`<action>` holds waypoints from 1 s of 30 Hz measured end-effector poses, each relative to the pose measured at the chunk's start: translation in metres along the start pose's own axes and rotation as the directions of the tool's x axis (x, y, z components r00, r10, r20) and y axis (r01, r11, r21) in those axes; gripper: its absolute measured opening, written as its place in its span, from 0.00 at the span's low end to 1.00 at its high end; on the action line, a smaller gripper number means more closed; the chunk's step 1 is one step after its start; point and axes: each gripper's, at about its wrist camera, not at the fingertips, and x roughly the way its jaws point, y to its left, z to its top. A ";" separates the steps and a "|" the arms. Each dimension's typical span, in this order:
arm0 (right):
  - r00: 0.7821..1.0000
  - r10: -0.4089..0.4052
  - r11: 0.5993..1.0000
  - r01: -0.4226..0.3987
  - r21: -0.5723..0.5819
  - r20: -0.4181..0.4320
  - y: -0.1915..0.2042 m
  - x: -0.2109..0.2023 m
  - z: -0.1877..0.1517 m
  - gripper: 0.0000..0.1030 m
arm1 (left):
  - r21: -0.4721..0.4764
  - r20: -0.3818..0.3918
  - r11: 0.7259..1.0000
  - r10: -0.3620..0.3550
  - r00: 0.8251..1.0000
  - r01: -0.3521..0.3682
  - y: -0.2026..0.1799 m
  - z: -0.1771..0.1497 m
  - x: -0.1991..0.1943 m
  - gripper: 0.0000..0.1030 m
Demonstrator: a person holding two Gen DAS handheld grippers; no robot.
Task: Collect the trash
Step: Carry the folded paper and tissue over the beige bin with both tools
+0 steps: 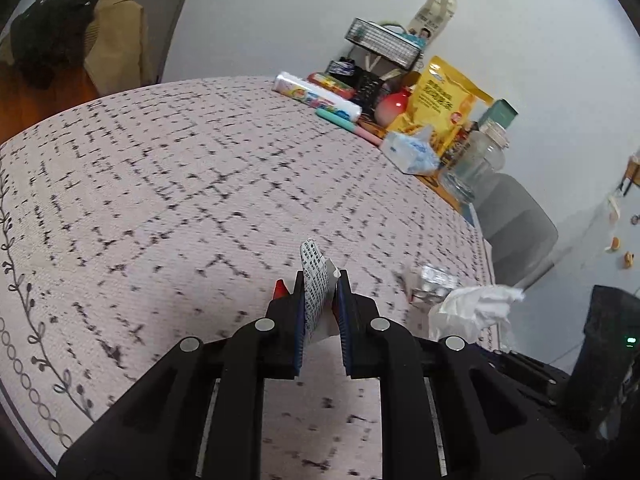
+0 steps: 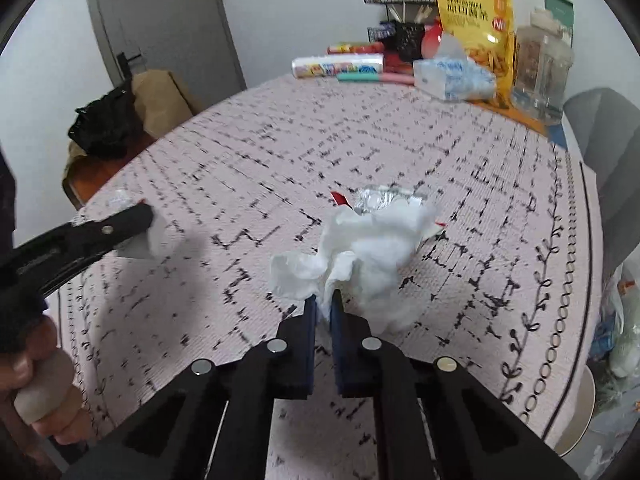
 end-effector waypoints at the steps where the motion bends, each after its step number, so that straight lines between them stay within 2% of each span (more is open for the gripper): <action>1: 1.000 0.012 1.000 -0.012 -0.003 0.020 -0.001 -0.009 -0.001 0.07 | 0.010 -0.001 1.000 -0.006 1.000 0.006 -0.007 -0.001 0.001 0.14; 10: 0.995 0.008 0.998 -0.013 0.054 0.104 -0.035 -0.056 -0.009 0.07 | 0.092 -0.019 0.995 -0.039 0.999 0.041 -0.059 -0.005 0.007 0.14; 20: 0.988 -0.037 0.984 0.011 0.175 0.149 -0.105 -0.081 -0.028 0.07 | 0.184 -0.060 0.980 -0.069 0.996 0.079 -0.127 -0.019 0.025 0.14; 30: 0.978 -0.119 0.952 0.063 0.301 0.172 -0.183 -0.104 -0.057 0.07 | 0.280 -0.117 0.950 -0.106 0.987 0.136 -0.206 -0.037 0.057 0.14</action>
